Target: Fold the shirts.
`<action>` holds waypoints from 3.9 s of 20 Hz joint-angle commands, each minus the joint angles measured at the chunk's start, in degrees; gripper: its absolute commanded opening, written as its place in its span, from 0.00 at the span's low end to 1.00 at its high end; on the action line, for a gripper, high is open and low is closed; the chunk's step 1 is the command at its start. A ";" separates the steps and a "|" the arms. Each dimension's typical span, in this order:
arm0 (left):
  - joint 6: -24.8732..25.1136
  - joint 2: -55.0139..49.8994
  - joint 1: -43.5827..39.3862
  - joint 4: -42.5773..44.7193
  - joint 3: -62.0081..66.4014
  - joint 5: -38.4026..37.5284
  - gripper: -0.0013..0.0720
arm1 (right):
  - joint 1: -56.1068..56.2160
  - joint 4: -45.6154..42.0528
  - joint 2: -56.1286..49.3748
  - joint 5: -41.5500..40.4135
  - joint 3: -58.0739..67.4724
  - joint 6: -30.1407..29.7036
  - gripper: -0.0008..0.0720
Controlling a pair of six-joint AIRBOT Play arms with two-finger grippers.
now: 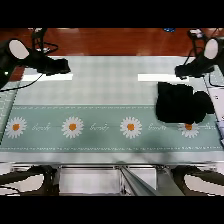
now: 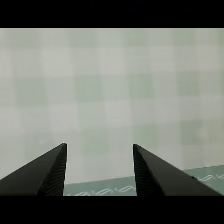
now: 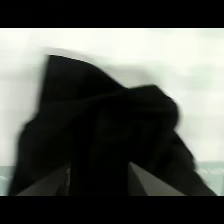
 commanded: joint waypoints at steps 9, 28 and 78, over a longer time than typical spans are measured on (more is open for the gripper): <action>2.54 16.55 2.12 -10.14 -28.83 1.84 0.71 | -12.09 10.97 2.78 -14.14 -27.28 2.36 0.58; 3.04 30.53 10.10 -12.09 -20.83 -8.33 0.71 | -11.02 24.76 11.15 -13.73 4.63 -11.02 0.05; 8.92 49.03 21.27 -30.27 -70.27 -4.66 0.71 | -18.38 57.11 21.20 -10.38 -46.77 -19.89 0.57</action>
